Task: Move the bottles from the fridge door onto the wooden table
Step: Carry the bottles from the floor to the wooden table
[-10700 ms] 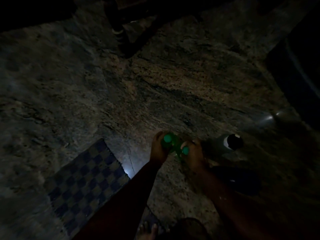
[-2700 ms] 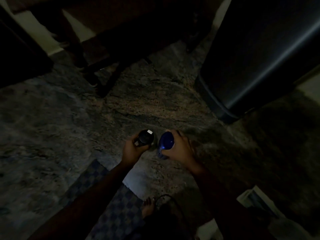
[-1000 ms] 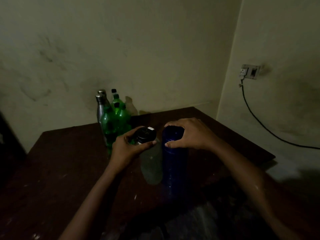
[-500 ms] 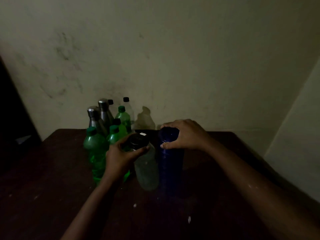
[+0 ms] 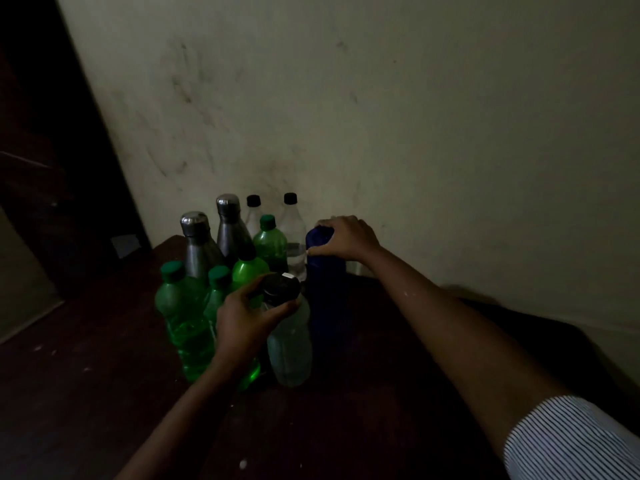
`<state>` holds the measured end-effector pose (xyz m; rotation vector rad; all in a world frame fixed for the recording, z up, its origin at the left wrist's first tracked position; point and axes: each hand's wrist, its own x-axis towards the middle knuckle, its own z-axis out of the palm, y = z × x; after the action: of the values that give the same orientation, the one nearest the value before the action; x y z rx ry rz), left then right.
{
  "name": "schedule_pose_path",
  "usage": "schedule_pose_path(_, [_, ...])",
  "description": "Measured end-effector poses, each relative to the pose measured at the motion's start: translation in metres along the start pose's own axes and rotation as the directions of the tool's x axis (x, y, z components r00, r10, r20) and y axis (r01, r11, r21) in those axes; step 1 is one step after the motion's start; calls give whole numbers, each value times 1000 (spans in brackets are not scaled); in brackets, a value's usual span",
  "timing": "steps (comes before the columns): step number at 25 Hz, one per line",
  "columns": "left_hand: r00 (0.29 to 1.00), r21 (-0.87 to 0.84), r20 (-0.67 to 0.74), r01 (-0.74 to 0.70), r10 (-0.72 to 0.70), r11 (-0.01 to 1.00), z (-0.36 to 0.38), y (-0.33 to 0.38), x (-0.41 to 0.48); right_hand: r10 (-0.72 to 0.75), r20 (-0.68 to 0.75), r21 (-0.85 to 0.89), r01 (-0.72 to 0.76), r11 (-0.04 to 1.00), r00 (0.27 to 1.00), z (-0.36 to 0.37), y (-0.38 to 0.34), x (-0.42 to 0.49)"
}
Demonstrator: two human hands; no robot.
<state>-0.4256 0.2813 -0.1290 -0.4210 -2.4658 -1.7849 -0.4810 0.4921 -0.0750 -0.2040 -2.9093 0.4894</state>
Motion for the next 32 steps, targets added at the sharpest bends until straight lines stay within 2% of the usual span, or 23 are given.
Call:
schedule_pose_path(4, [999, 16, -14, 38, -38, 999, 12, -1, 16, 10, -3, 42, -10, 999, 1000, 16, 5, 45])
schedule_pose_path(7, [998, -19, -5, 60, -60, 998, 14, 0, 19, 11, 128, 59, -19, 998, 992, 20, 4, 64])
schedule_pose_path(10, [996, -20, 16, 83, -83, 996, 14, -1, 22, 51, 159, 254, -90, 963, 986, 29, 12, 50])
schedule_pose_path(13, [994, -6, 22, 107, -107, 994, 15, 4, 22, 103, 85, 560, -133, 818, 991, 34, 17, 3])
schedule_pose_path(15, [994, 15, 46, 100, -100, 995, 18, 10, 22, 104, 145, 689, -176, 703, 984, 36, 19, -38])
schedule_pose_path(17, [994, 6, 93, 65, -65, 998, 25, 18, 23, 9, 265, 762, -215, 610, 964, 37, 18, -81])
schedule_pose_path(19, [987, -31, 158, 7, -2, 1000, 38, 28, 25, -49, 259, 745, -167, 645, 965, 42, 15, -110])
schedule_pose_path(21, [975, -66, 217, -42, 55, 997, 58, 39, 25, 97, 68, 687, -117, 717, 993, 49, 20, -116])
schedule_pose_path(23, [968, -114, 236, -59, 84, 992, 78, 47, 25, 232, -82, 618, -133, 775, 969, 53, 39, -108])
schedule_pose_path(27, [991, -233, 133, 61, -30, 970, 99, 35, 24, 364, -166, 563, -215, 798, 917, 49, 80, -83])
schedule_pose_path(32, [985, -278, -7, 165, -173, 946, 109, -10, 24, 346, -159, 499, -227, 836, 925, 43, 94, -9])
